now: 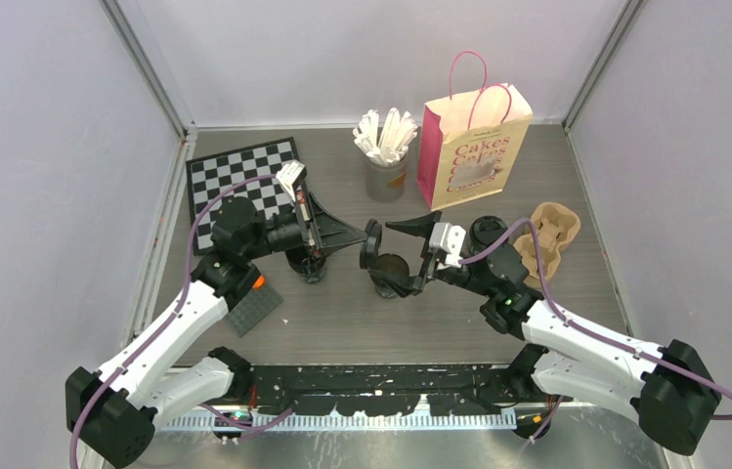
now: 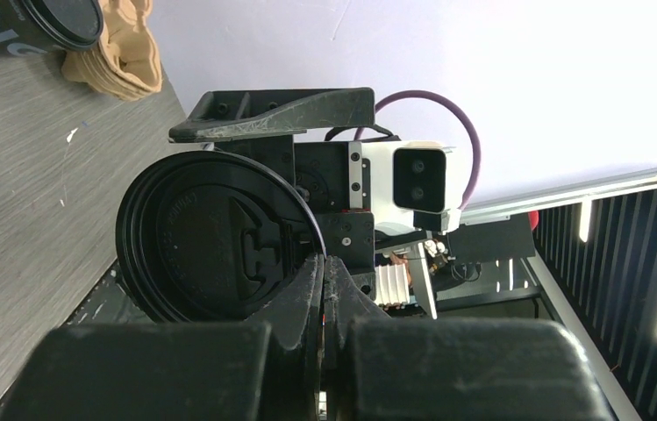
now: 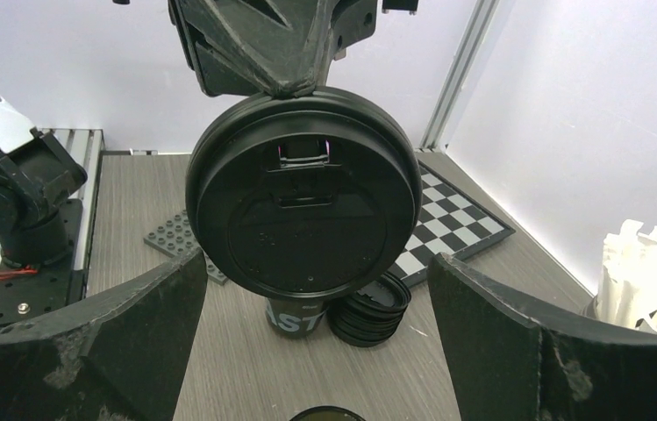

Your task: Pack the takeout coffee

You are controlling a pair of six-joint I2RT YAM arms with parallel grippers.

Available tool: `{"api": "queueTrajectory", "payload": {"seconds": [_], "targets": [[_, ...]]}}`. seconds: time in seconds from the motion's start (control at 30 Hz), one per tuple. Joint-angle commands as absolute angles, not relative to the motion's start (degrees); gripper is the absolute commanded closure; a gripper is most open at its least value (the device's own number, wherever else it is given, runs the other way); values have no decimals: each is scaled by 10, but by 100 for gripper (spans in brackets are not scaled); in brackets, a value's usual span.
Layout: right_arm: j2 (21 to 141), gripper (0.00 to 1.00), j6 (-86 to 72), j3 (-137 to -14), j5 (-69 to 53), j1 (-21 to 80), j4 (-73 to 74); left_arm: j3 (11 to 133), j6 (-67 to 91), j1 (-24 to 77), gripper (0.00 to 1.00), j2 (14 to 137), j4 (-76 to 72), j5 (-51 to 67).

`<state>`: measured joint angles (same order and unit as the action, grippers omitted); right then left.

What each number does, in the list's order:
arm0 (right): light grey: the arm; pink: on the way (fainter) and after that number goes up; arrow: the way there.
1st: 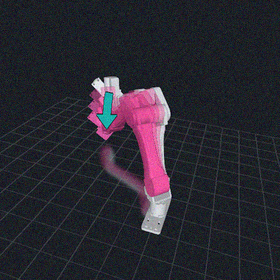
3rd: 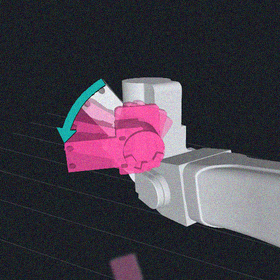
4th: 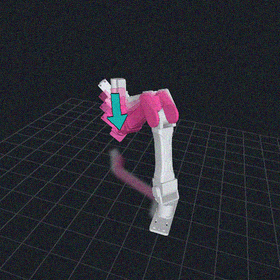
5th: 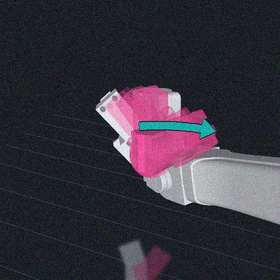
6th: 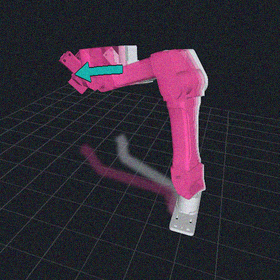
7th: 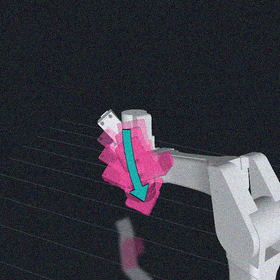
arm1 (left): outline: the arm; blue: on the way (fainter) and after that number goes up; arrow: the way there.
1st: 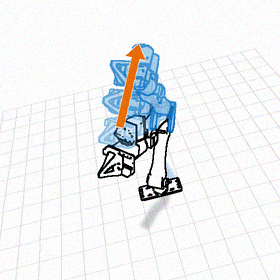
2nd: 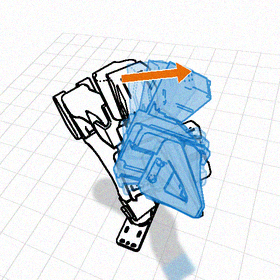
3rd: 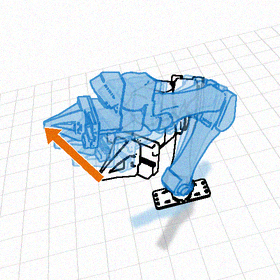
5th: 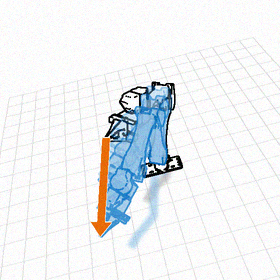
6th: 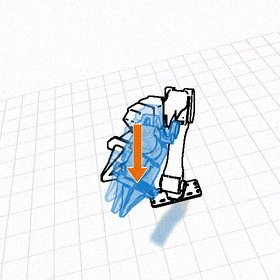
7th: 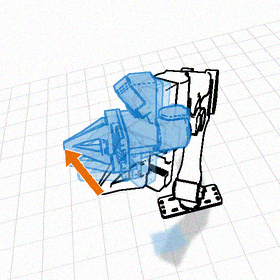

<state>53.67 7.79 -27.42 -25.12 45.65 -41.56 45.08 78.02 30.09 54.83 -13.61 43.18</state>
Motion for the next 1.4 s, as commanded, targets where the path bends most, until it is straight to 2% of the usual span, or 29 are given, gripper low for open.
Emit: {"api": "queueTrajectory", "payload": {"seconds": [0.0,0.2,0.33,1.07,1.23,1.37], "targets": [[538,1,83,-275,-243,460,-448,449,782,306,100,536,-172,433],[549,4,61,-279,-252,459,-463,445,791,311,100,532,-183,434],[560,1,57,-271,-249,460,-481,444,792,314,100,528,-183,433],[516,0,44,-244,-252,460,-500,425,781,324,100,543,-185,413],[519,3,35,-245,-256,459,-501,417,784,326,100,533,-185,402],[523,1,33,-243,-269,461,-501,412,786,333,100,526,-185,392]]}}
